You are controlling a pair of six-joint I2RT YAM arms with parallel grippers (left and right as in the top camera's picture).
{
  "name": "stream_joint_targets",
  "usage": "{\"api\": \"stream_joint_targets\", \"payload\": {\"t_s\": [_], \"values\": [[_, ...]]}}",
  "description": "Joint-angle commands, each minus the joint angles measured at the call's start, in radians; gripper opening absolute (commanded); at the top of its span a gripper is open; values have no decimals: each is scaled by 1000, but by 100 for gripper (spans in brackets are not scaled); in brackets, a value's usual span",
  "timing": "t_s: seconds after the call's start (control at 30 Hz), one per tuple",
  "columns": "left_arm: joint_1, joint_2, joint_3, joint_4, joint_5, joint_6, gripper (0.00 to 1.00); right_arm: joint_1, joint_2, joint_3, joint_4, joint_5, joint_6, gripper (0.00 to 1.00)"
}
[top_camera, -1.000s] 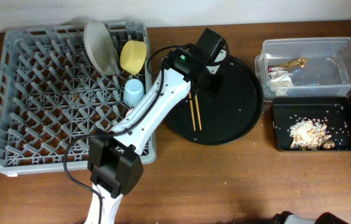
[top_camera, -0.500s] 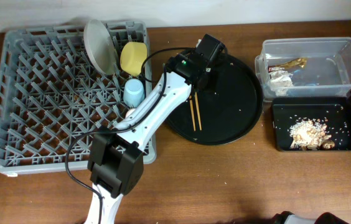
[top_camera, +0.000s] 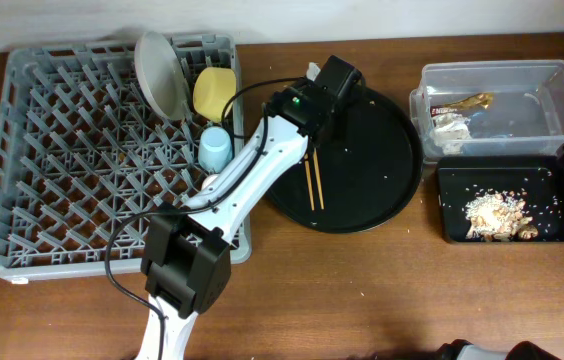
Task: Sort waste into correct bins and load items into the dishwasher rack
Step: 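Move the left gripper back over the chopsticks on the black tray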
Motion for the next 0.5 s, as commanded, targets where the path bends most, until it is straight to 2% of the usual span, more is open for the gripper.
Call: {"api": "stream_joint_targets", "payload": {"t_s": [0.0,0.1,0.23,0.27,0.3,0.33,0.47], "values": [[-4,8,-6,10,-123,-129,46,-6,-2,4,-3,-5,10,99],[-4,8,-6,33,-137,-144,40,-6,-2,4,-3,-5,10,98],[-4,9,-6,71,-164,-166,41,-6,-2,4,-3,-5,10,98],[-4,11,-6,83,-164,-166,42,-6,-2,4,-3,-5,10,98],[-4,17,-6,96,-164,-166,49,-6,-2,4,-3,-5,10,98],[-4,23,-6,100,-164,-166,51,-6,-2,4,-3,-5,10,98],[-4,85,-6,122,-164,-167,51,-6,-2,4,-3,-5,10,98]]}}
